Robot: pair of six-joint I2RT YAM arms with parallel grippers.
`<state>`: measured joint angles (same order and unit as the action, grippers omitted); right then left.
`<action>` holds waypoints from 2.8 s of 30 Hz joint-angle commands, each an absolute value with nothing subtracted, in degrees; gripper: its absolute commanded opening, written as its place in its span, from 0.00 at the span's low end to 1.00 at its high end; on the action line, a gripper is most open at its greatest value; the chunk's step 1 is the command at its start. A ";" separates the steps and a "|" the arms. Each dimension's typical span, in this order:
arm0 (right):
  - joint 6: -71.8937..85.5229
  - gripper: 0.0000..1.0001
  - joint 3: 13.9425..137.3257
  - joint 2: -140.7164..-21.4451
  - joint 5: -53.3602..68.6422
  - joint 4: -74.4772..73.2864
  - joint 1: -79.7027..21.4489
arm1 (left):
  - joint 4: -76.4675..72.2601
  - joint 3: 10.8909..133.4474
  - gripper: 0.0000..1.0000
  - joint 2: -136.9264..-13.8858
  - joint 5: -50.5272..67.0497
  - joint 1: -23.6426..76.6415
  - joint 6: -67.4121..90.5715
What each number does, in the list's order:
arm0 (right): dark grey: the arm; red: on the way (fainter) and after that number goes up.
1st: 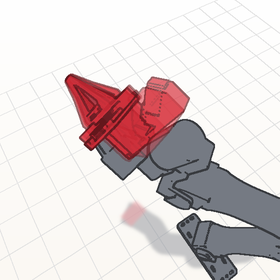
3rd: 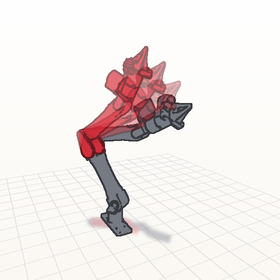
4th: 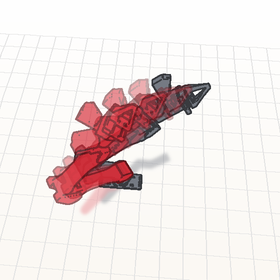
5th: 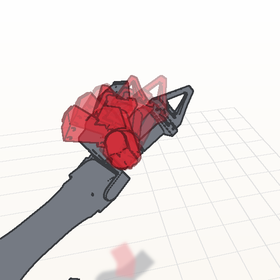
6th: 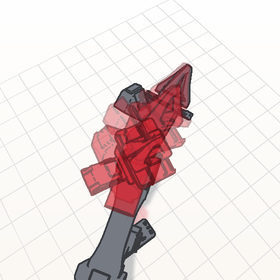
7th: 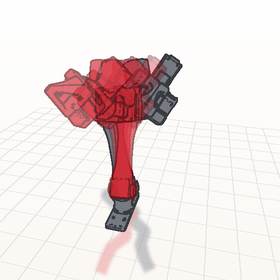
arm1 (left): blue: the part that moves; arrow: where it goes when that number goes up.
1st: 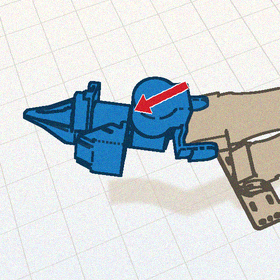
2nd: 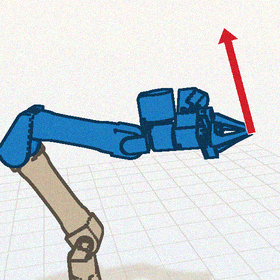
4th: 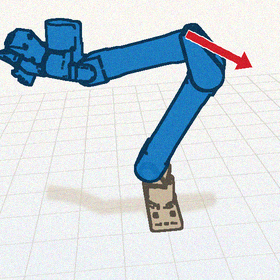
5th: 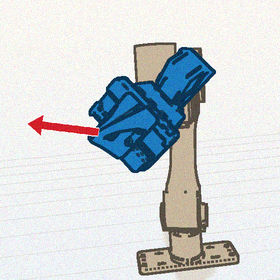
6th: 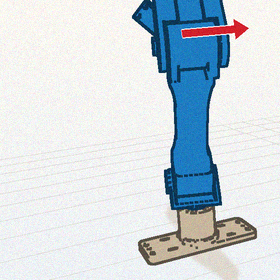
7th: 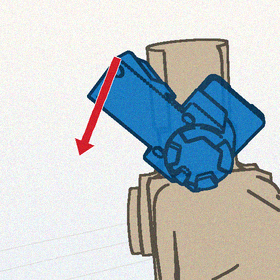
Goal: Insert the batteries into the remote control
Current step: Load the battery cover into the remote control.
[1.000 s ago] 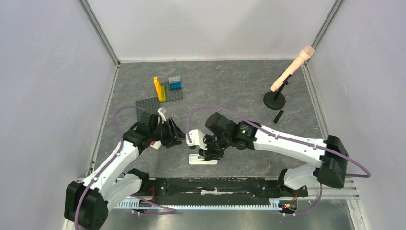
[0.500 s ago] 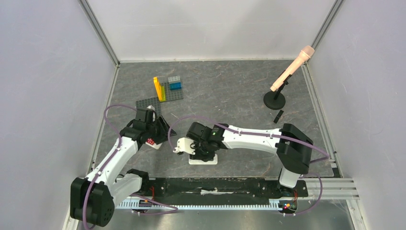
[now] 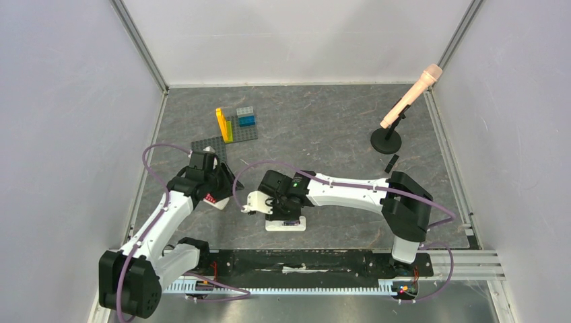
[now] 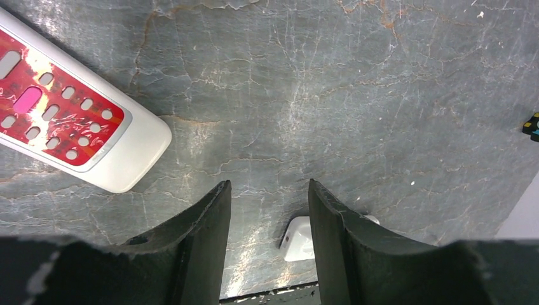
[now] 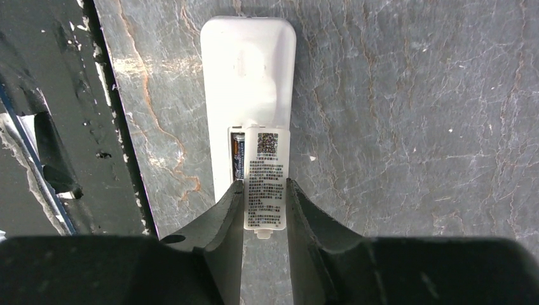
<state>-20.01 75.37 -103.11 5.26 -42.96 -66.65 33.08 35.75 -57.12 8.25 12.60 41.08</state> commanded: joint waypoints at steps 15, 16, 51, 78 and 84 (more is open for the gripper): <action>-22.50 0.09 74.93 -100.81 7.86 -45.70 -67.06 | 31.20 36.04 0.55 -57.62 8.96 11.35 39.12; -22.50 0.09 74.93 -100.94 7.96 -45.63 -67.06 | 31.21 36.07 0.55 -57.65 8.96 11.35 39.11; -22.42 0.09 75.45 -105.38 6.12 -43.43 -66.97 | 31.55 35.51 0.55 -56.30 8.89 10.99 39.03; -20.61 0.11 78.74 -107.25 8.69 -45.16 -66.88 | 30.96 35.17 0.55 -56.36 9.37 10.99 39.11; -20.64 0.15 78.51 -107.14 8.95 -45.09 -66.87 | 30.76 35.09 0.55 -56.36 9.41 10.99 39.15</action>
<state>-21.02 76.44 -106.83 7.73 -45.91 -66.65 32.64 35.24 -57.25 9.15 11.31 41.08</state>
